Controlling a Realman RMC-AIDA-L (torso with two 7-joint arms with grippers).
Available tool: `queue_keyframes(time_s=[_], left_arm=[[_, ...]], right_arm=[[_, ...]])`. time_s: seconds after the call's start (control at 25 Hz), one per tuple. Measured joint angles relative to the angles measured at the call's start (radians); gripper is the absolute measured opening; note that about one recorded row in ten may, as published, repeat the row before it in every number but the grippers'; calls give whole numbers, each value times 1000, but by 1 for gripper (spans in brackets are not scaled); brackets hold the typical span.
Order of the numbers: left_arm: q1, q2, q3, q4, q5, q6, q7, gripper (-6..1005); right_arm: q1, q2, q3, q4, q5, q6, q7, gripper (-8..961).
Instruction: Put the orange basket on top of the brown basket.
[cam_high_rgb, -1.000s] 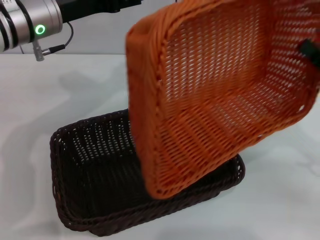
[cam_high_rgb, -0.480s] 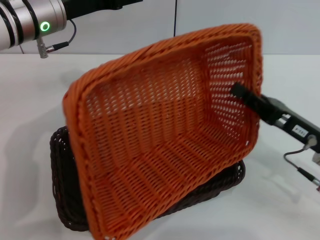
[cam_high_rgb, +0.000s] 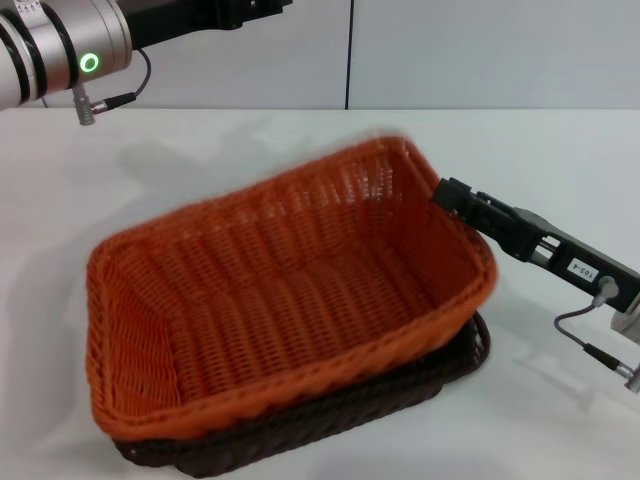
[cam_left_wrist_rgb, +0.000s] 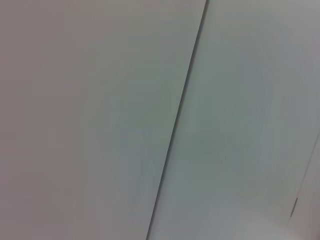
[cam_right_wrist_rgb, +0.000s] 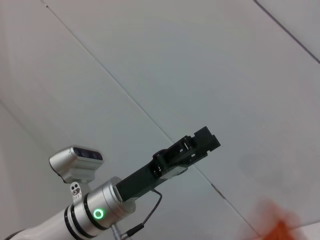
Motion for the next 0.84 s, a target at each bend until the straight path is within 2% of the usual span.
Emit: queue_keyframes(time_s=[0.32, 0.36, 0.48, 0.52, 0.56, 0.6, 0.76, 0.8, 0.84], left_arm=[[8, 0, -1, 1, -6, 1, 3, 862], [18, 0, -2, -4, -21, 0, 3, 862], [39, 3, -2, -10, -60, -6, 10, 862], [44, 3, -2, -11, -73, -9, 14, 862], [64, 5, -2, -15, -116, -20, 35, 862], [64, 5, -2, -15, -116, -20, 35, 862], [110, 6, -11, -24, -197, -36, 85, 862], [110, 6, -11, -24, -197, -36, 85, 862], [154, 3, -54, -27, -274, -63, 156, 862]], right_arm=[[-32, -3, 9, -96, -2, -37, 31, 557], [-51, -4, 16, -155, 0, -44, 47, 557], [-69, -5, 37, -211, 1, -45, 68, 557], [-79, -6, 56, -245, 2, -45, 75, 557], [-94, -6, 120, -293, 4, -41, 80, 557], [-94, -6, 120, -293, 4, -41, 80, 557], [-94, -14, 280, -335, 33, 15, 30, 557], [-94, -14, 280, -335, 33, 15, 30, 557], [-91, -16, 296, -335, 52, 26, 13, 557]])
